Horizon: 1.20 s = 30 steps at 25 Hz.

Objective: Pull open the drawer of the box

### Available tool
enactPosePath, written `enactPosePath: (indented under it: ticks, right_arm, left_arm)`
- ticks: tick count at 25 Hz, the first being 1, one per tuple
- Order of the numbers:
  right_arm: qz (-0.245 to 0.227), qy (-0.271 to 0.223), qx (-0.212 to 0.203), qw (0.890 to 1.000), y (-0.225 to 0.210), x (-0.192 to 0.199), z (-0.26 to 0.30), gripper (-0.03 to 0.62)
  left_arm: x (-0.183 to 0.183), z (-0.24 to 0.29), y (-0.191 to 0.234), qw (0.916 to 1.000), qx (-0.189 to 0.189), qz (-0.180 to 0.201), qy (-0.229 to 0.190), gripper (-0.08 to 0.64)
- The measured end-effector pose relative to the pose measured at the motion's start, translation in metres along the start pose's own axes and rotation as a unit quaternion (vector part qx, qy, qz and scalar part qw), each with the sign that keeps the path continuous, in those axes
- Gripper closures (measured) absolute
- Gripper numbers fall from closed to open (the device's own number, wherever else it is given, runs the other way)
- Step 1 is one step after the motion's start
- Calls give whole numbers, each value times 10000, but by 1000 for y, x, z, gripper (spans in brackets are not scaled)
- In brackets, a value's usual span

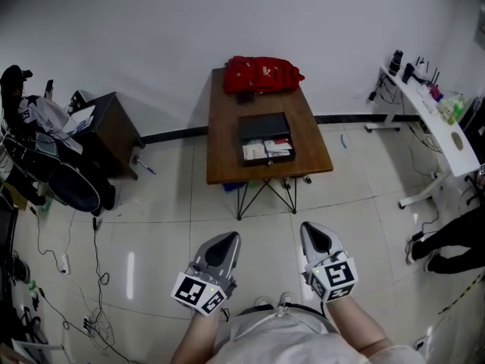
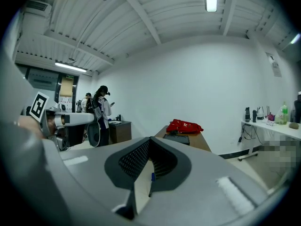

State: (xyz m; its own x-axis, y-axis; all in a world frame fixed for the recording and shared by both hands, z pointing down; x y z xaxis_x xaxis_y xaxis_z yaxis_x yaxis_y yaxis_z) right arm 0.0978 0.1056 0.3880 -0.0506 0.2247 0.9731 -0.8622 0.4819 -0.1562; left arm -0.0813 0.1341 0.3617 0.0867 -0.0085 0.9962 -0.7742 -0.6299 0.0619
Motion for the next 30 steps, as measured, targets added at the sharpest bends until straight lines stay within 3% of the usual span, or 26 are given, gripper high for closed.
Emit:
enactPosePath:
  ticks: [13,22,30]
  right_arm:
    - [-184,-3,-317,9993,0,-15,2,589]
    - [-126,-54,-325,9994,-4,-20,5,589]
    - [-139,-48,-352,9993,-7,-20,8,589]
  left_arm:
    - [-5,18,-4,9998,-154,78,60,554]
    - [-4,28,-9,9993,108,306,195,554]
    - [-3,34,-8,9996,65,189,194,554]
Point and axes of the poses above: the fingertips, and each gripper's own axes: z forward along the fingers, y to its left, x out of its underside, the point moved 2 cm from there along -z, backward along the fingers, and after that the axes turned 7 degrees about z, right-handed, at the moved point
